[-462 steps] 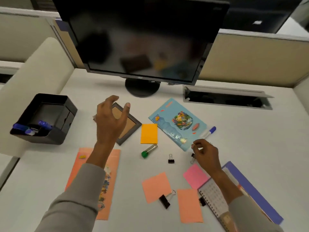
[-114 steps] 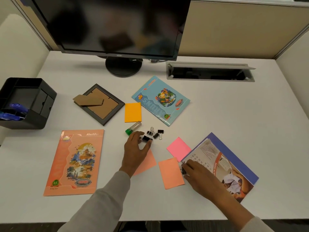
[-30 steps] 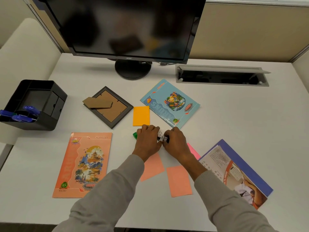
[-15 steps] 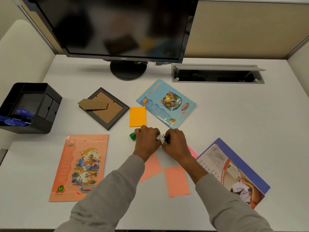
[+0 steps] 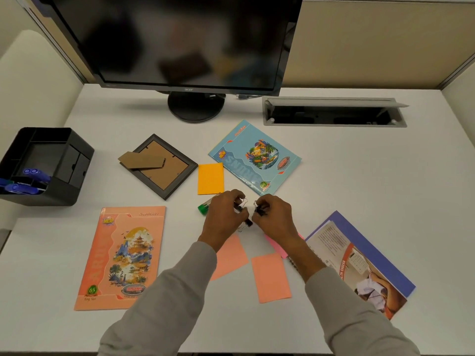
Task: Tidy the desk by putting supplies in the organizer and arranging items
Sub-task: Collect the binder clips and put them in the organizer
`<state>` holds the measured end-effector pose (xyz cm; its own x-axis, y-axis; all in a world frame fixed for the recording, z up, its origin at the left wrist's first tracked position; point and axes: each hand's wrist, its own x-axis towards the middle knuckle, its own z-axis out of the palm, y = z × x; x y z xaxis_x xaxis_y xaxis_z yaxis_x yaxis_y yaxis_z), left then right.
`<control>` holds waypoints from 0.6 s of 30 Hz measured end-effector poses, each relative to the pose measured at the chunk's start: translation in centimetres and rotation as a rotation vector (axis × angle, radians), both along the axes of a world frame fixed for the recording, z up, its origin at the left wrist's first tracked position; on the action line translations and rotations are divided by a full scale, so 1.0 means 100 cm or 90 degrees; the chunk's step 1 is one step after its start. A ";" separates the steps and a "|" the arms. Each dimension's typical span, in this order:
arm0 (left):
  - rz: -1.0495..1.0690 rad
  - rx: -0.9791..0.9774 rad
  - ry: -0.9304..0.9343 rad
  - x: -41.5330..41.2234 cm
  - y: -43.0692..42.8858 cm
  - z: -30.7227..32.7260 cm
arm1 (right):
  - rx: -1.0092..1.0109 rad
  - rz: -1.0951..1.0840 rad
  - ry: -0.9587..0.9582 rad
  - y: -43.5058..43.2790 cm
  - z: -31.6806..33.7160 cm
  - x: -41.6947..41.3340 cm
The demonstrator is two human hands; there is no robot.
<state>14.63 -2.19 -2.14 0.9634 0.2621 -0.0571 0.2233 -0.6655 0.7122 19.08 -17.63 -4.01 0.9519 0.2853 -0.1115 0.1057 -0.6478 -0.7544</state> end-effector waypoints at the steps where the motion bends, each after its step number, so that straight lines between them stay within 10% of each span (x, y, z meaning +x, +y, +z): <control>1: 0.009 -0.034 -0.018 0.000 0.000 0.003 | 0.069 -0.047 0.073 -0.001 0.002 0.001; 8: -0.030 -0.175 -0.053 -0.002 -0.011 0.021 | 0.664 -0.288 0.627 0.003 0.023 -0.002; 18: -0.086 -0.101 -0.052 -0.006 -0.020 0.016 | 0.809 -0.345 0.738 0.005 0.019 -0.008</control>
<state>14.01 -4.20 -0.52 0.9922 0.1247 -0.0075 0.0770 -0.5631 0.8228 18.32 -17.13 -2.13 0.5638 0.4348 -0.7022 -0.7857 0.5445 -0.2937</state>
